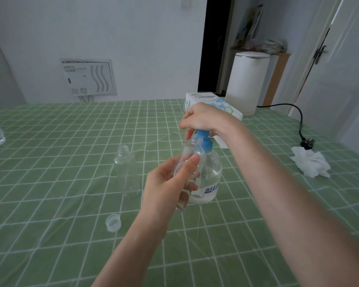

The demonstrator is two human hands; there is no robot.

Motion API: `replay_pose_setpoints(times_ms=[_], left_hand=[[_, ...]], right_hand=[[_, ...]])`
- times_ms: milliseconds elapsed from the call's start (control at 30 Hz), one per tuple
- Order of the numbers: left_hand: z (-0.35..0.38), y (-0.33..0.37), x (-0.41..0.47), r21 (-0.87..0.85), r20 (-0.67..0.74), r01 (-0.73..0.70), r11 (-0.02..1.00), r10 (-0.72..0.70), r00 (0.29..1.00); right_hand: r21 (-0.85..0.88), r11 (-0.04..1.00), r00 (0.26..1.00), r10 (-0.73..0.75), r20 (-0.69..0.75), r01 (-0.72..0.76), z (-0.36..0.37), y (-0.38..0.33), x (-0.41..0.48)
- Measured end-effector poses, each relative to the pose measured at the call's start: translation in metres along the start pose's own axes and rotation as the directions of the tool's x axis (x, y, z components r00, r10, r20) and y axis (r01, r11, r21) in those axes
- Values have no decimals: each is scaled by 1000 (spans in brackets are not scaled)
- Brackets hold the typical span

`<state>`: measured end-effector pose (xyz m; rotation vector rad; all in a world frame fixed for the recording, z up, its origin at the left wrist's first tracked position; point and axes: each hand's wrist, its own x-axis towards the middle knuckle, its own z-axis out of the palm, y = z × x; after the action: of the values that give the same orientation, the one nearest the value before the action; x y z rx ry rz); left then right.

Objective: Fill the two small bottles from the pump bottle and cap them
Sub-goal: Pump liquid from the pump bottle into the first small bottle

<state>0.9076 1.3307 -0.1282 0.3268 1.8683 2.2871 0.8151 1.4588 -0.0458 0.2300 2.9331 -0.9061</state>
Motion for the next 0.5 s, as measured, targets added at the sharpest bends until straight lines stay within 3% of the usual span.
replay_pose_setpoints(times_ms=[500], left_hand=[[-1, -2, 0, 48, -20, 24, 999, -23, 1000]], right_hand=[[12, 999, 998, 51, 23, -51, 11, 2, 1]])
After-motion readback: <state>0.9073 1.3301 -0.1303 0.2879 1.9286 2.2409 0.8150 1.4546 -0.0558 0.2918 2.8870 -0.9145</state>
